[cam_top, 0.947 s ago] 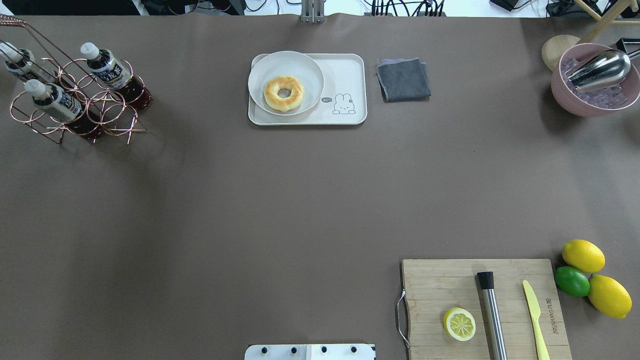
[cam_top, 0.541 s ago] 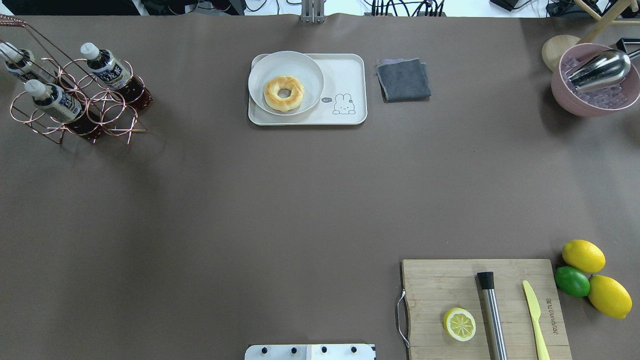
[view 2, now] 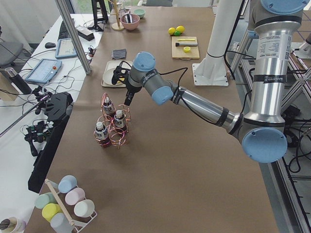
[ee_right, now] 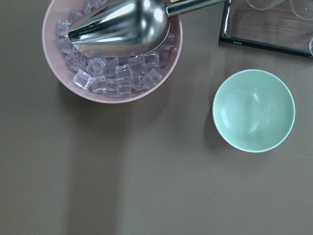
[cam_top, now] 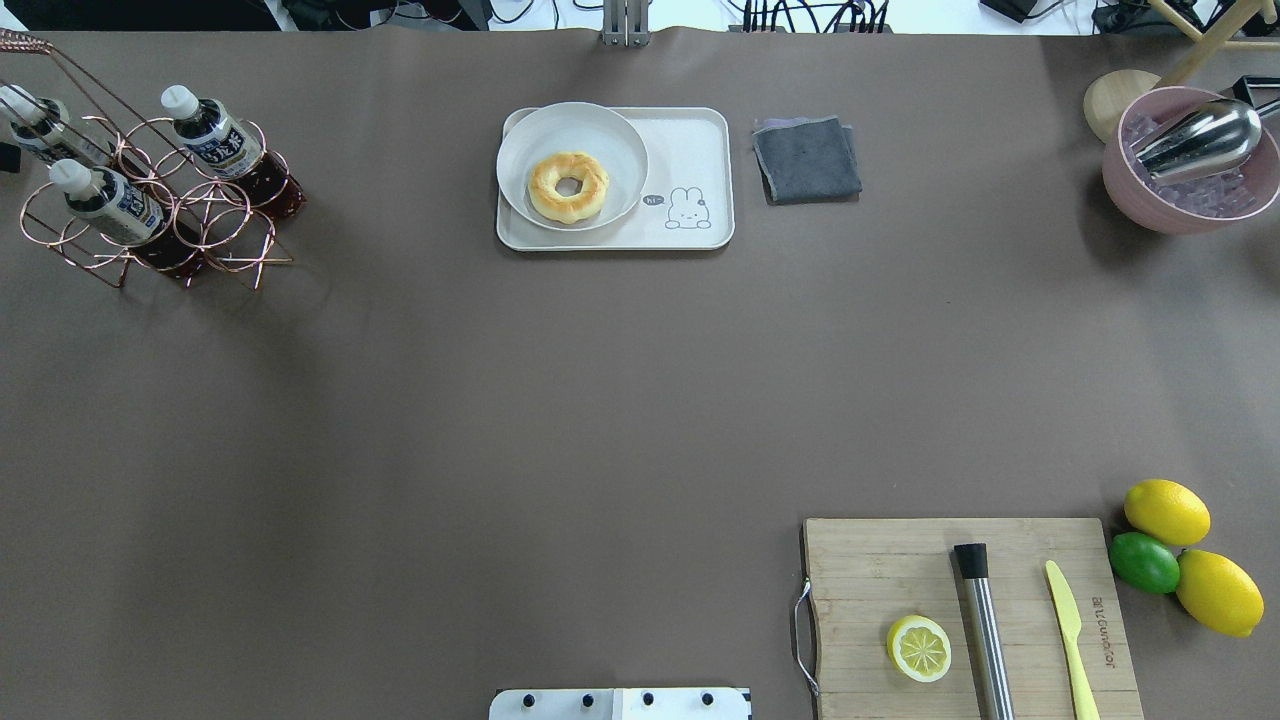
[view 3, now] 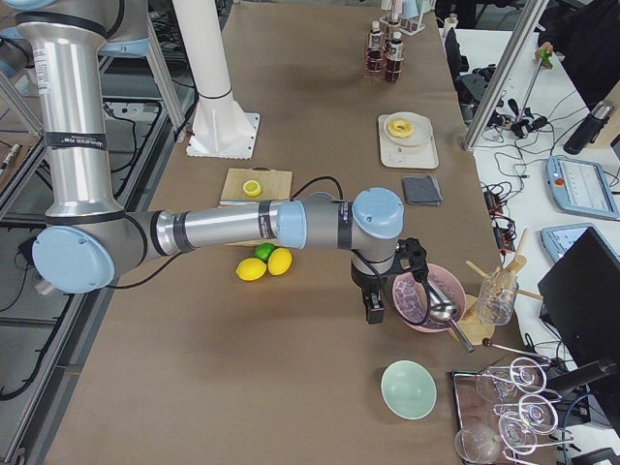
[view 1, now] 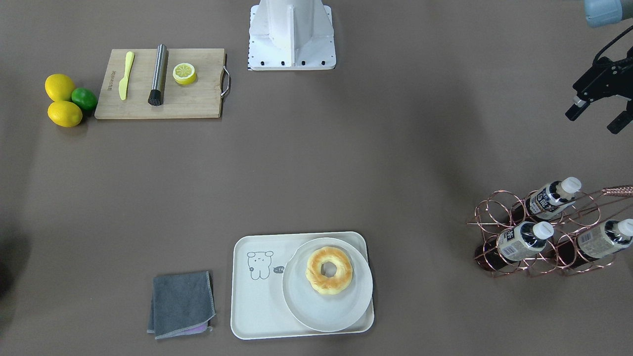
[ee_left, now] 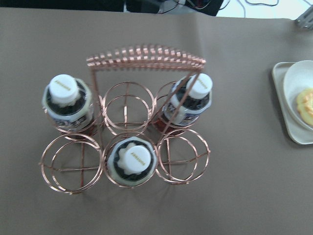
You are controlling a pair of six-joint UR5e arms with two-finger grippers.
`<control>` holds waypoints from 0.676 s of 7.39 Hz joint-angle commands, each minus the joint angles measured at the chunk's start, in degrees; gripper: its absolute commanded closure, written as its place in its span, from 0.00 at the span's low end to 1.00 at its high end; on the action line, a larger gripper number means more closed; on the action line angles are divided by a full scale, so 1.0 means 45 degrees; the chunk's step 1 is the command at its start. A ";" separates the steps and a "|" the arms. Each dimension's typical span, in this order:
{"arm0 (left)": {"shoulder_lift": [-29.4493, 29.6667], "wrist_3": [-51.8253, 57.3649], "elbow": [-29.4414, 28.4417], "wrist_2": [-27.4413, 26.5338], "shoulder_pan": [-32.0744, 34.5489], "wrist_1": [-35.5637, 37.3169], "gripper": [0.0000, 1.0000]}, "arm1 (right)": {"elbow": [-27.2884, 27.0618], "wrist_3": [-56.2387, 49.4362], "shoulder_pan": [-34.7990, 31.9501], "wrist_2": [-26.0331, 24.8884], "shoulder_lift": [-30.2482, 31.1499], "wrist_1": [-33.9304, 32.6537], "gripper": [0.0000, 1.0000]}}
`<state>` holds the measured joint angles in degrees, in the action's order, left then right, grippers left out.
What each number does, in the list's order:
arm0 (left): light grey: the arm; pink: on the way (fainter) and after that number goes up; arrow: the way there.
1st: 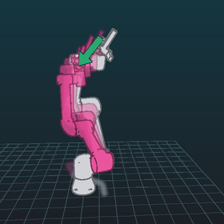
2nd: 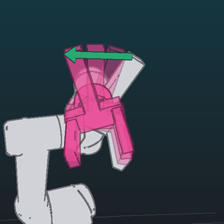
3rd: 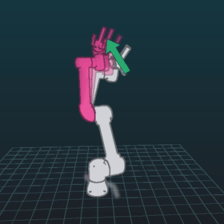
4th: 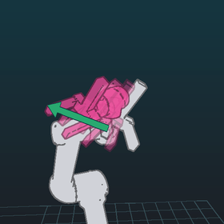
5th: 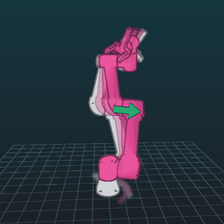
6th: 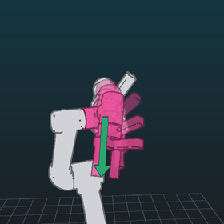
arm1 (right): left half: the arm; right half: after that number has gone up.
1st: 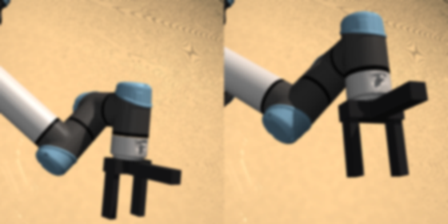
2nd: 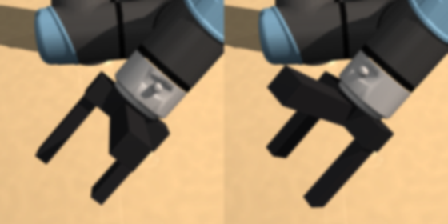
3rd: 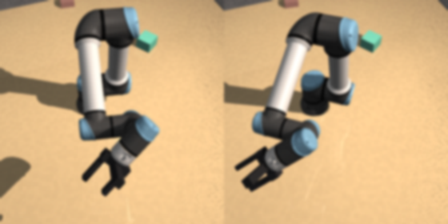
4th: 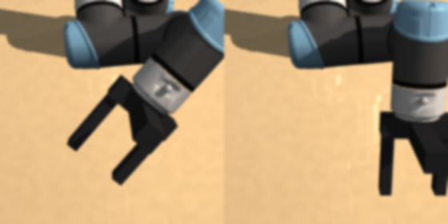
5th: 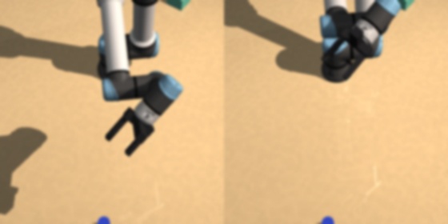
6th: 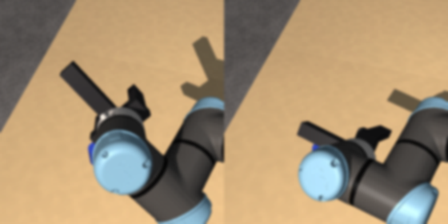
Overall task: Place tea on tray
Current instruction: 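Move the left gripper down over the copper rack onto a tea bottle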
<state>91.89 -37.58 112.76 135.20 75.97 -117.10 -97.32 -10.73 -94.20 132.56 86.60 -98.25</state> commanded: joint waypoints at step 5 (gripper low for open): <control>-0.0046 0.2397 -0.1208 -0.1425 -0.1041 -0.1849 0.02 | 0.0298 0.0061 -0.0395 -0.0572 0.0169 -0.0002 0.00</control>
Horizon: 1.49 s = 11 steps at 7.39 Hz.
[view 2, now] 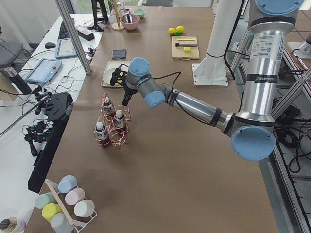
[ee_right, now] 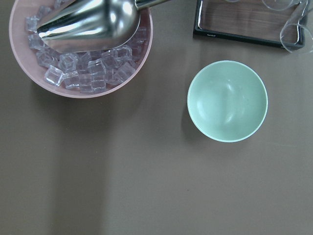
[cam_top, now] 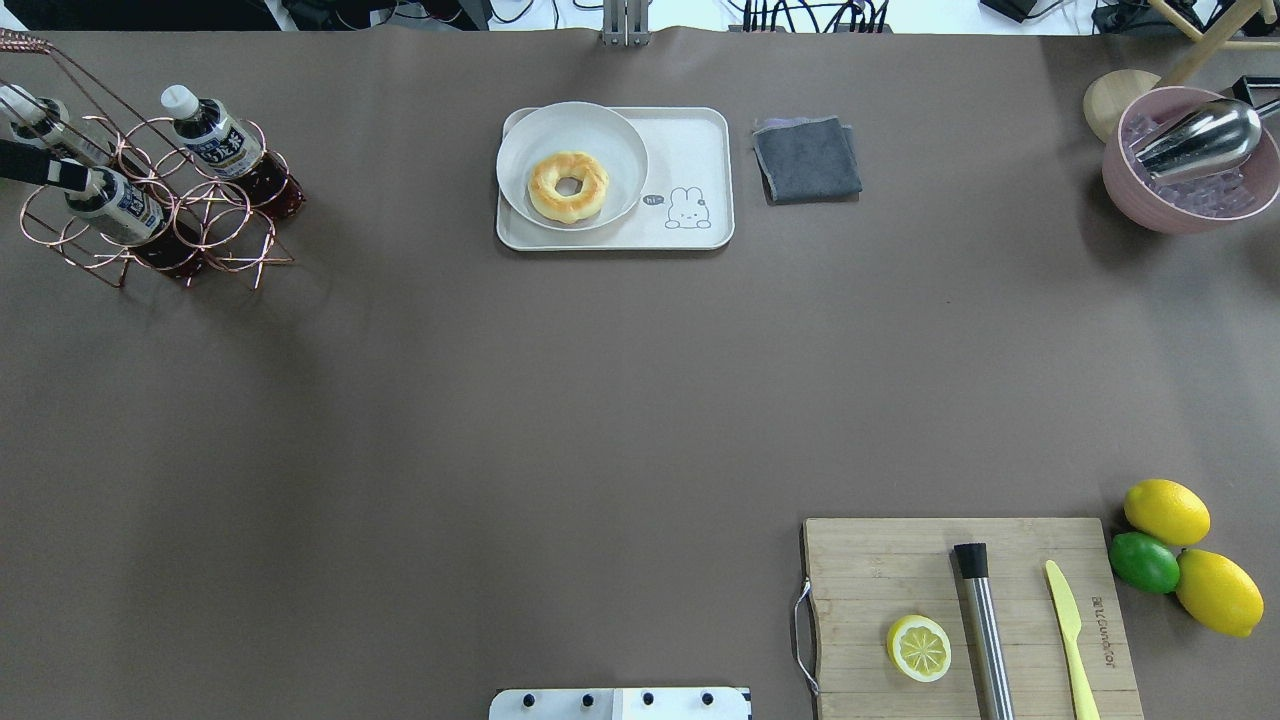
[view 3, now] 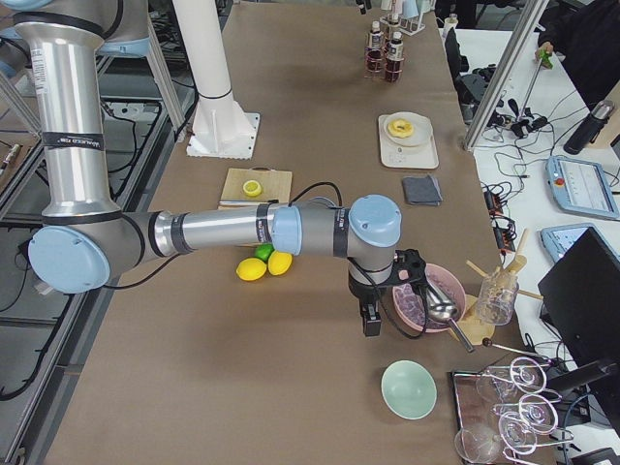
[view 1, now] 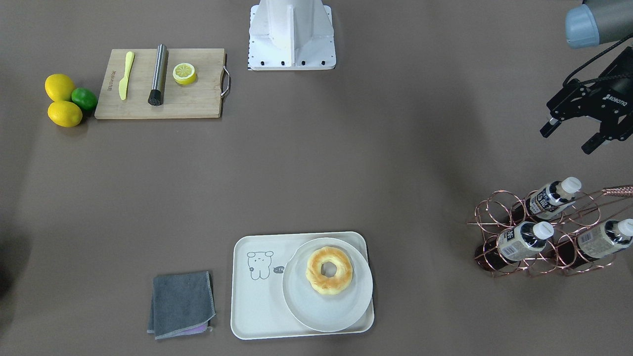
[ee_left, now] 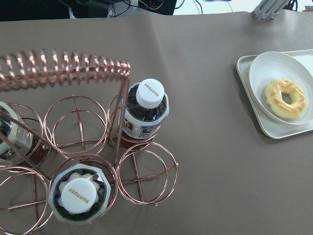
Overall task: Place tea on tray
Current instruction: 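Move the left gripper down over the copper rack onto a tea bottle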
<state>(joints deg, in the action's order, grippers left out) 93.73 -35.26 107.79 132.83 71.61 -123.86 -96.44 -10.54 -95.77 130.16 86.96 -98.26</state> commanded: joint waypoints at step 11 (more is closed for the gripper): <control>0.0615 0.0432 0.0075 -0.4675 -0.1676 0.3874 0.02 | 0.0103 0.0038 -0.0066 0.0061 0.0246 0.0078 0.00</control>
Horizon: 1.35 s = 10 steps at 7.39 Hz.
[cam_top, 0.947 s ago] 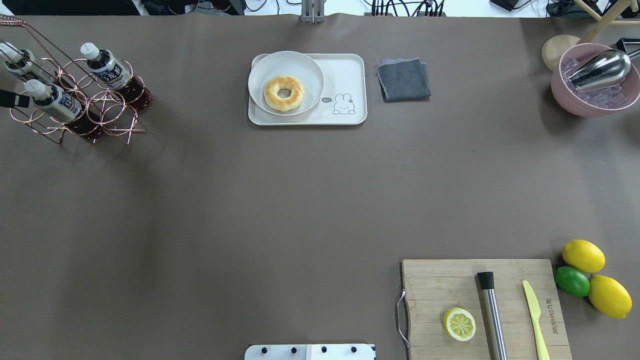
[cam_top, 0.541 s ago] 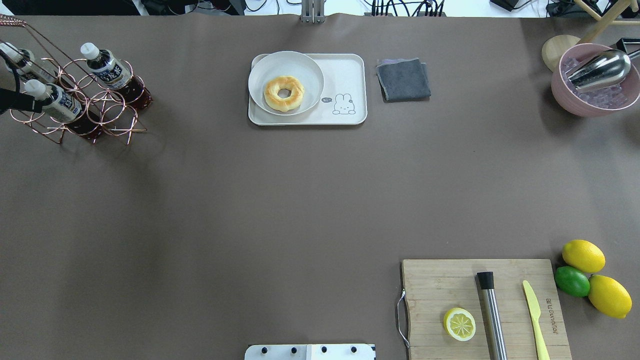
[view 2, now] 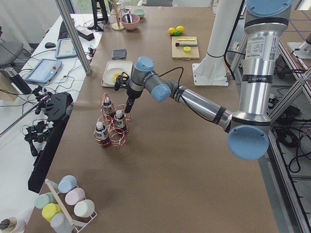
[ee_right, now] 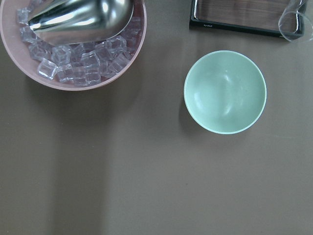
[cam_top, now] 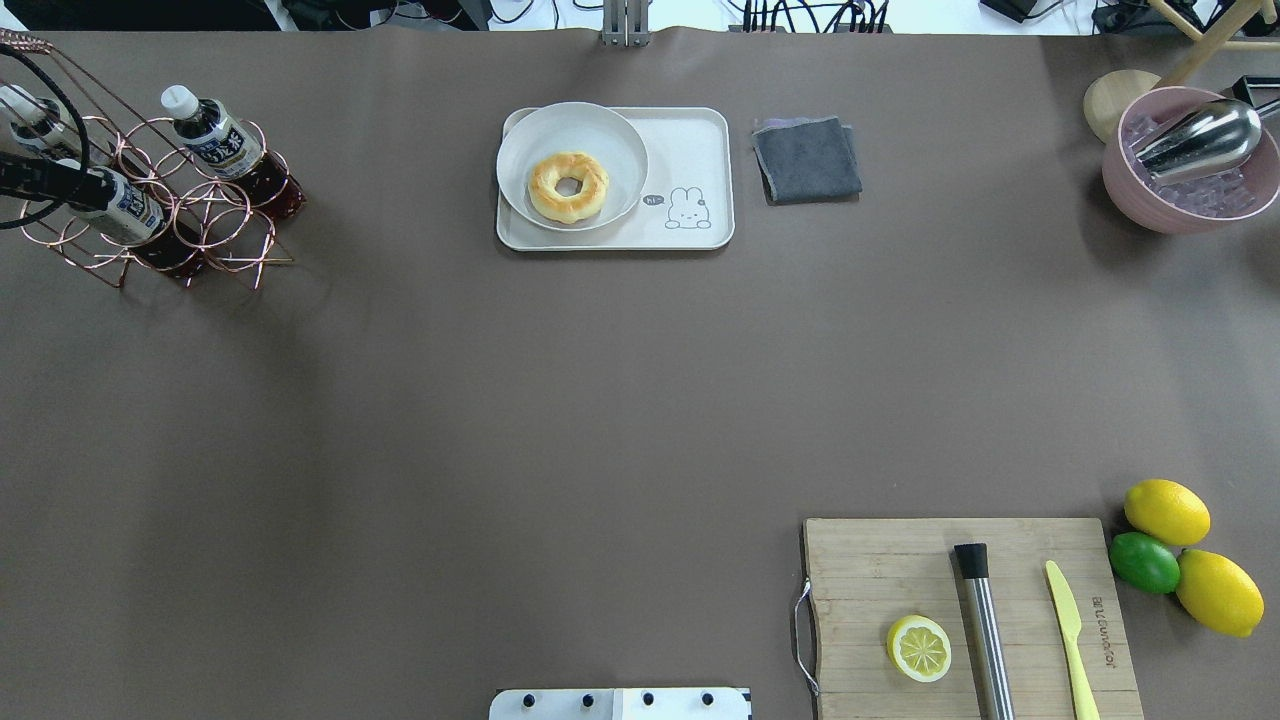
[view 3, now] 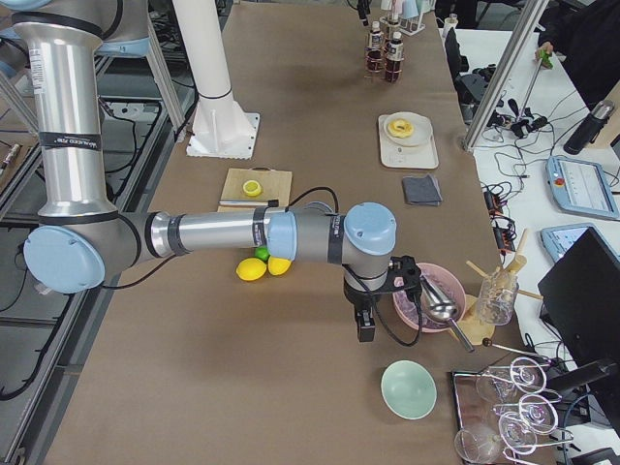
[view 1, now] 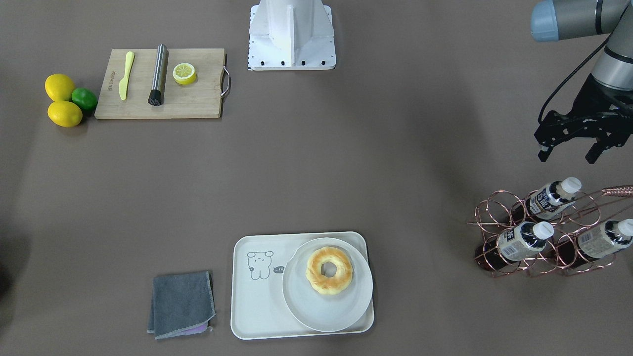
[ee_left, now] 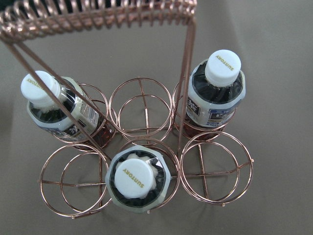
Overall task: Place tea on tray
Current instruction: 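Move the left gripper down over the copper rack onto a tea bottle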
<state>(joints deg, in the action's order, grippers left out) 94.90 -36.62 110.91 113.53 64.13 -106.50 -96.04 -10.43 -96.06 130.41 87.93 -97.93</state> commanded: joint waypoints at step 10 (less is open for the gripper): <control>0.0825 0.1166 -0.1913 0.0102 0.0143 -0.1197 0.28 | 0.0054 -0.0007 0.0000 0.0004 0.0031 0.0004 0.00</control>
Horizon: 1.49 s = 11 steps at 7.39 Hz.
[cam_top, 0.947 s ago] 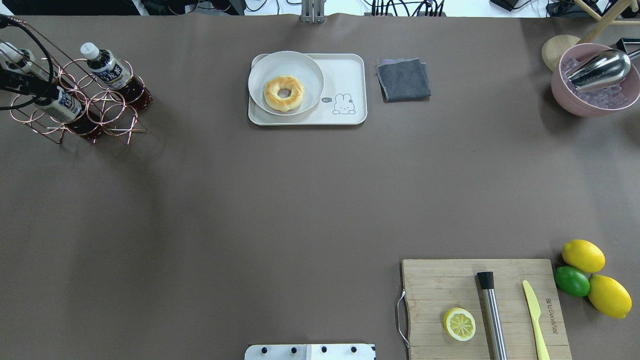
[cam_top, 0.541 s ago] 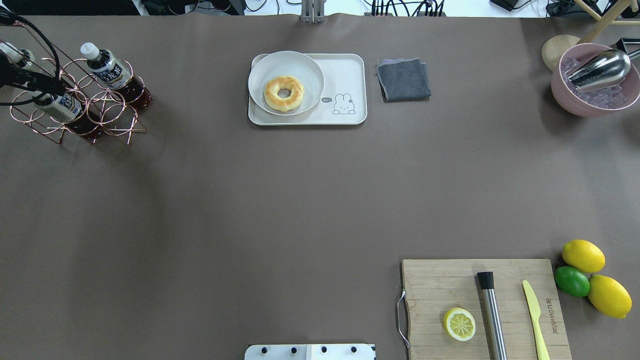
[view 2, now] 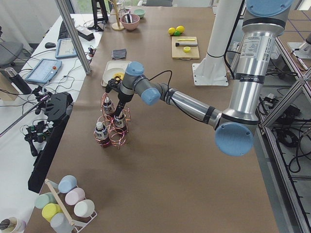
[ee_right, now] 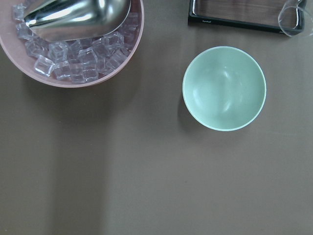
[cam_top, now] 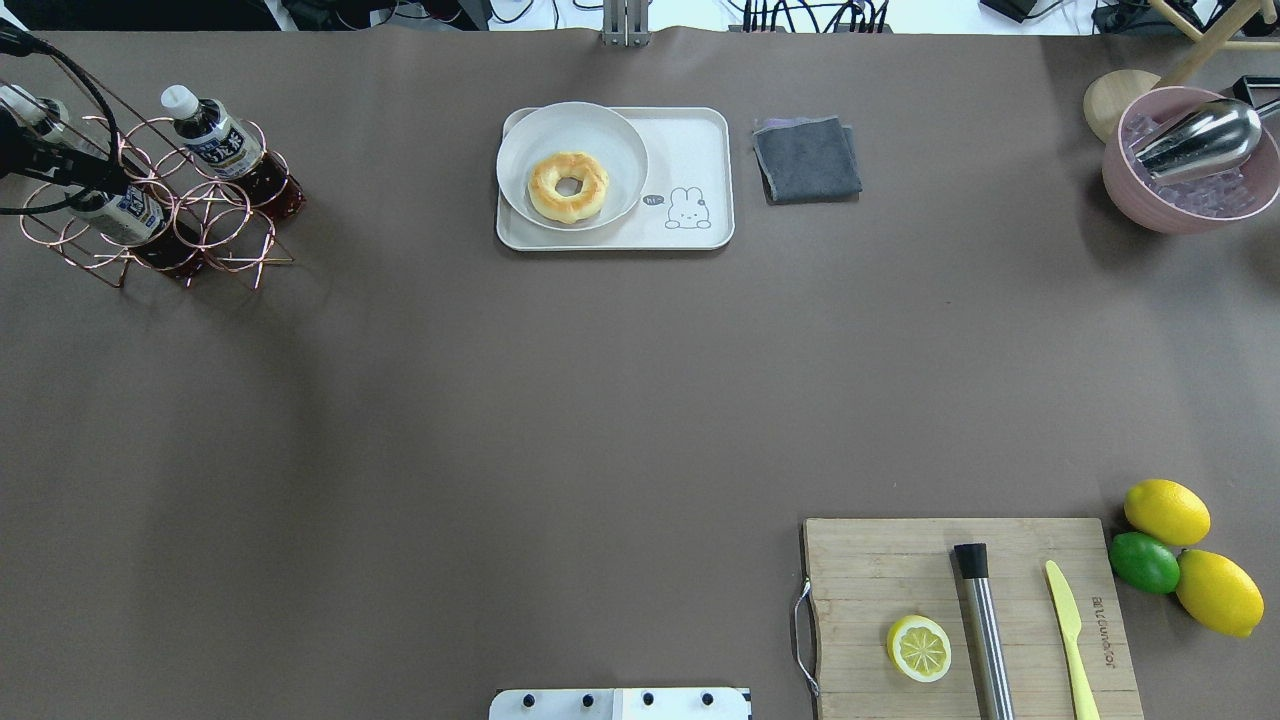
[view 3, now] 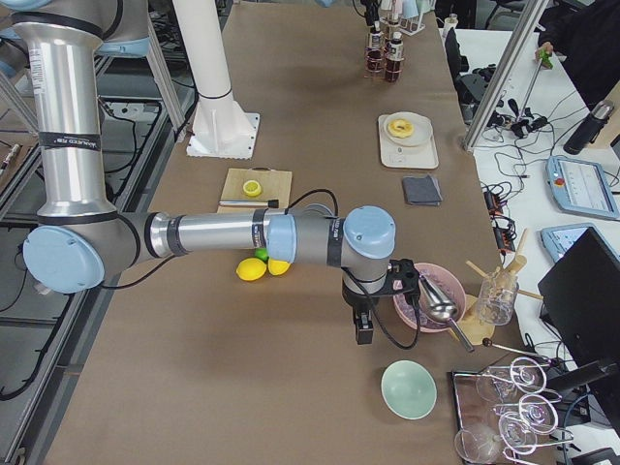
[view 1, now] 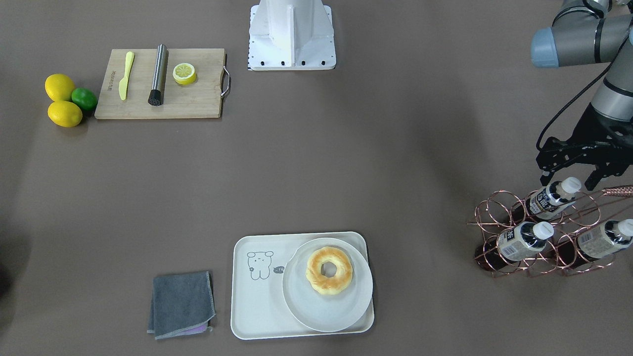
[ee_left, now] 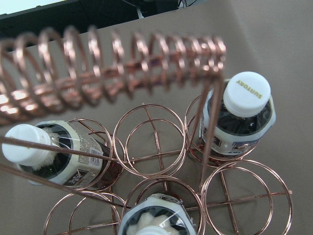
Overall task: Place tea on tray
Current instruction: 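Move the left gripper down over the copper rack onto a tea bottle, then close the left gripper on the bottle cap and lift it from the rack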
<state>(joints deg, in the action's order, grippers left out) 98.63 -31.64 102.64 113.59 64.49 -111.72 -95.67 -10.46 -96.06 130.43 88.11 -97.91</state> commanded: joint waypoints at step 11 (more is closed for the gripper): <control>0.0816 0.0489 0.0586 0.3196 0.2697 0.1305 1.00 | 0.0030 0.0020 0.0000 0.0019 0.0009 0.0000 0.00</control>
<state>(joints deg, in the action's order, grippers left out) 100.60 -29.57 103.19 127.14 74.65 -109.60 -95.57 -10.46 -96.06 130.43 88.15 -97.91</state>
